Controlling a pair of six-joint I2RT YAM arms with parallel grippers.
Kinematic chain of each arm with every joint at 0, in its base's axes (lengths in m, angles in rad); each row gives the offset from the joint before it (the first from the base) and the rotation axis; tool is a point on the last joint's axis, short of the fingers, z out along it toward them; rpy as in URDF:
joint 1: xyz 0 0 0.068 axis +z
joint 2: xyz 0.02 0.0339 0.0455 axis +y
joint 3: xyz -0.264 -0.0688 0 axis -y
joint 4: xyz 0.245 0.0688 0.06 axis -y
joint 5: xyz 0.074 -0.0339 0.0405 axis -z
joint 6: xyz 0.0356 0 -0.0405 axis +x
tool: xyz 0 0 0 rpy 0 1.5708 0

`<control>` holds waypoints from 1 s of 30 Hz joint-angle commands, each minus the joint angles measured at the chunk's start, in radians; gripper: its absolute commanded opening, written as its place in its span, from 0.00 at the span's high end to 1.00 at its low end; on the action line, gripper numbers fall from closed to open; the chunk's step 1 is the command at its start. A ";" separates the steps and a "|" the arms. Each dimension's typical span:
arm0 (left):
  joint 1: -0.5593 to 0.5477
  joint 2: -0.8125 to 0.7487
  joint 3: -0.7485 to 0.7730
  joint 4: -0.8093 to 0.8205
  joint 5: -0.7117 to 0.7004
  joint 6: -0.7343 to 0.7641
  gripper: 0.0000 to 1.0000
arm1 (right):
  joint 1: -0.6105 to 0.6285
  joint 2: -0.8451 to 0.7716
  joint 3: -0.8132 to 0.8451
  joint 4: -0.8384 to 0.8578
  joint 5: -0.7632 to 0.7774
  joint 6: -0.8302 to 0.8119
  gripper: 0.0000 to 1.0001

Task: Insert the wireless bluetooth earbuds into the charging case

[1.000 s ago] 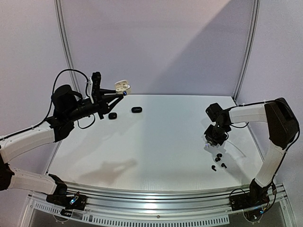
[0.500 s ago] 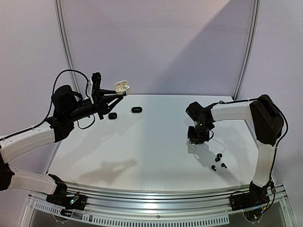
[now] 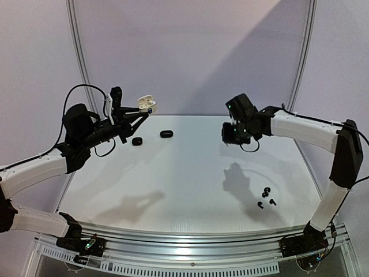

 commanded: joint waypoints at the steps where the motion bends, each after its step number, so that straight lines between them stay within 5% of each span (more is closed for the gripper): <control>1: 0.001 0.017 -0.004 0.061 -0.073 0.010 1.00 | 0.064 -0.065 0.166 0.127 0.060 -0.108 0.90; 14: -0.052 0.109 0.071 0.210 -0.209 0.059 1.00 | 0.302 0.024 0.434 0.714 -0.015 -0.428 1.00; 30: -0.066 0.123 0.086 0.223 -0.191 0.097 1.00 | 0.370 0.225 0.527 0.855 -0.199 -0.572 1.00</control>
